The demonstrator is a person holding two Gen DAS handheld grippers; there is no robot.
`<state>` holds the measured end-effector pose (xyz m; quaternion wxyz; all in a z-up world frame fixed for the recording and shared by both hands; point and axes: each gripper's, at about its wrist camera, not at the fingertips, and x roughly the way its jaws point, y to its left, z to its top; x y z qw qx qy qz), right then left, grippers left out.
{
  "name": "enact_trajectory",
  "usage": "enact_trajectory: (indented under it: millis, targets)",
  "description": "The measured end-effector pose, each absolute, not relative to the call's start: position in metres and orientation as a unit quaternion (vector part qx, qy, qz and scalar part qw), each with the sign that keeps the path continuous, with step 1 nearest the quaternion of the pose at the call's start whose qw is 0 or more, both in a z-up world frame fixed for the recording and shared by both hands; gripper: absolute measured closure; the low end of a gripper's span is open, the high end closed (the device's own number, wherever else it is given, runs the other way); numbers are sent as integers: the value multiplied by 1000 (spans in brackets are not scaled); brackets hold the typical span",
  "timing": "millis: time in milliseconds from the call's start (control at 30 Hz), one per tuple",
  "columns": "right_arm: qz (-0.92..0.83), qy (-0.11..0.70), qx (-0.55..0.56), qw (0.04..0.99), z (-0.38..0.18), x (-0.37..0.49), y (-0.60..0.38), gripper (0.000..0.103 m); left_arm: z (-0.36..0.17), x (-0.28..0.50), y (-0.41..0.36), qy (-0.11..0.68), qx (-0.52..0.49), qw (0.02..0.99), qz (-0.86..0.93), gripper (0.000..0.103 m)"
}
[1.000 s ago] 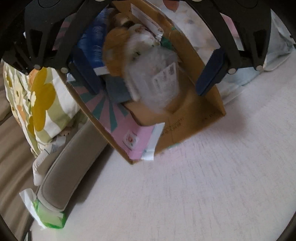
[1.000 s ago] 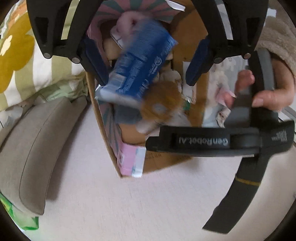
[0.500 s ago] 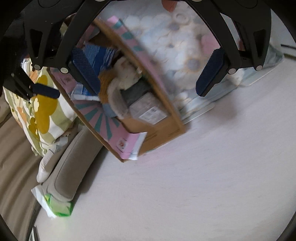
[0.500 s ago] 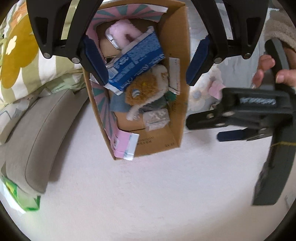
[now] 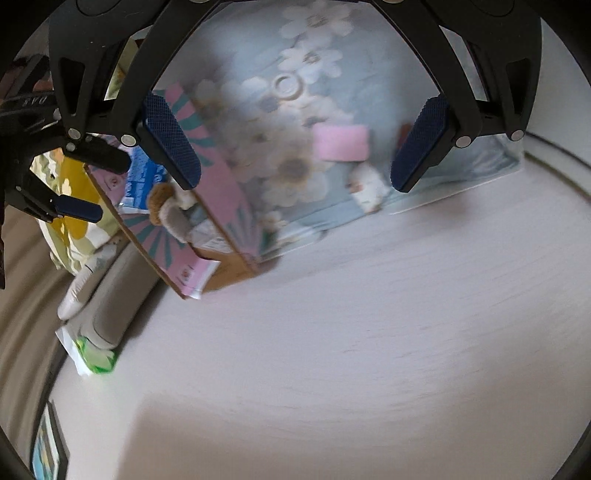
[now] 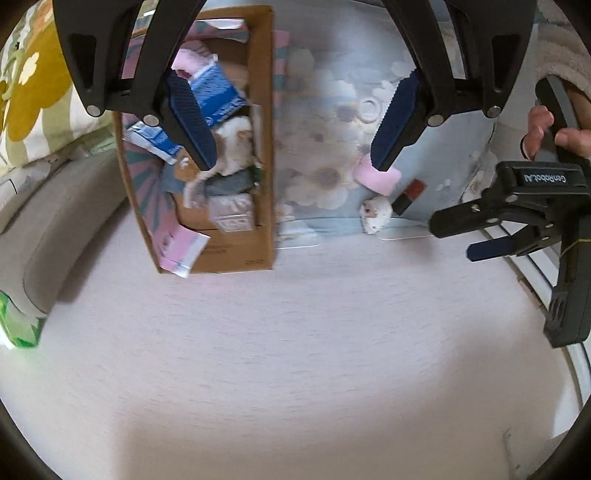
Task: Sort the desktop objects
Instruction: 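Withdraw both tools back over the table toward the lipstick and pink sock, then grasp the red lipstick with the left tool while the right tool grasps the pink sock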
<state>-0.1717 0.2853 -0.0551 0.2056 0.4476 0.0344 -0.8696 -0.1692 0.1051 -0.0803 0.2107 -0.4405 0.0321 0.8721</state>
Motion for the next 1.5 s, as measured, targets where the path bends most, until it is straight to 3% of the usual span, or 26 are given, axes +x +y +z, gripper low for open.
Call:
enact_trajectory:
  millis: [433, 667, 833, 1200, 1333, 1367, 1400, 1433, 1500]
  targets:
    - [-845, 50, 470, 251, -87, -168, 228, 20, -109, -167, -13, -14, -453, 138, 881, 2]
    - [-813, 111, 473, 320, -136, -179, 176, 20, -156, -187, -14, 13, -466, 162, 870, 9]
    - [-784, 181, 467, 367, -195, -197, 139, 20, -213, -216, -8, 27, -478, 172, 861, 22]
    - [-768, 214, 459, 392, -240, -218, 112, 20, -277, -254, -3, 27, -498, 191, 846, 25]
    - [-764, 225, 452, 403, -247, -218, 105, 25, -290, -257, 2, 37, -504, 200, 840, 45]
    - [-761, 226, 450, 410, -248, -218, 104, 43, -290, -256, 3, 44, -497, 201, 843, 49]
    - [-759, 233, 449, 409, -250, -217, 102, 51, -290, -257, 4, 46, -495, 204, 843, 60]
    - [-760, 243, 446, 405, -251, -216, 101, 52, -290, -257, 5, 55, -493, 203, 844, 73]
    - [-762, 242, 441, 408, -249, -216, 102, 59, -289, -260, 5, 55, -494, 212, 841, 84]
